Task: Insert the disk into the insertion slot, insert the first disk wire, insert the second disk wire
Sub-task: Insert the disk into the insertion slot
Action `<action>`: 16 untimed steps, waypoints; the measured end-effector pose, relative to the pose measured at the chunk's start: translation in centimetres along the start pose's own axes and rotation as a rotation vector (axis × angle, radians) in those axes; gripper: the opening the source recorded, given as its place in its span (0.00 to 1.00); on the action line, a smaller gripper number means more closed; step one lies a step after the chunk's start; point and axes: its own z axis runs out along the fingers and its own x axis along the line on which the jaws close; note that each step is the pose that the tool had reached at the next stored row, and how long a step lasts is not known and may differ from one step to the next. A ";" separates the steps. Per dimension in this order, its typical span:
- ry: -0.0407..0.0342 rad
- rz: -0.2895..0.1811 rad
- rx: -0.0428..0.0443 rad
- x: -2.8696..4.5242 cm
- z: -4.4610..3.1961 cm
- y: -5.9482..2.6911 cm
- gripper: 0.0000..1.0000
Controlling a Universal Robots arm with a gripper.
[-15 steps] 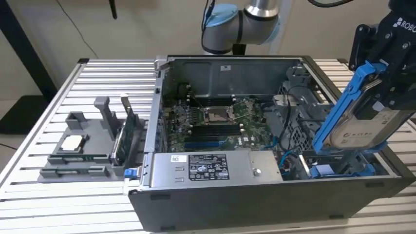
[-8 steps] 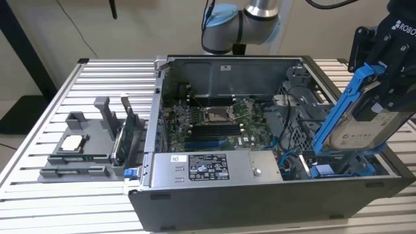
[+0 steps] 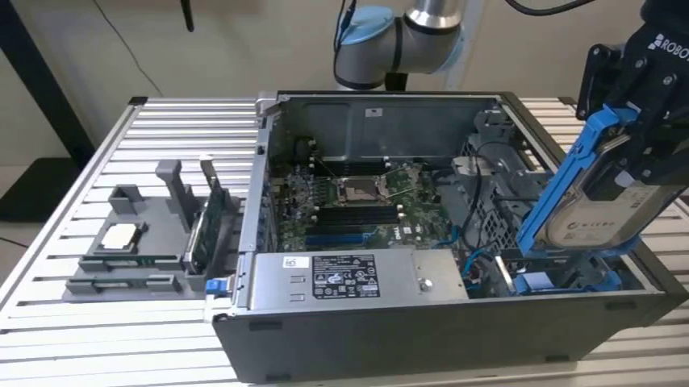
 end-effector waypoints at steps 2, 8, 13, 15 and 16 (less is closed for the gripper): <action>0.0000 0.000 0.0000 0.00 0.01 0.00 0.33; 0.0000 0.000 0.0000 -0.01 0.46 -0.02 0.33; 0.0003 -0.006 0.0002 -0.03 1.18 -0.06 0.33; 0.0007 -0.018 0.0005 -0.04 1.41 -0.10 0.33; 0.0008 -0.023 0.0007 -0.05 1.51 -0.11 0.33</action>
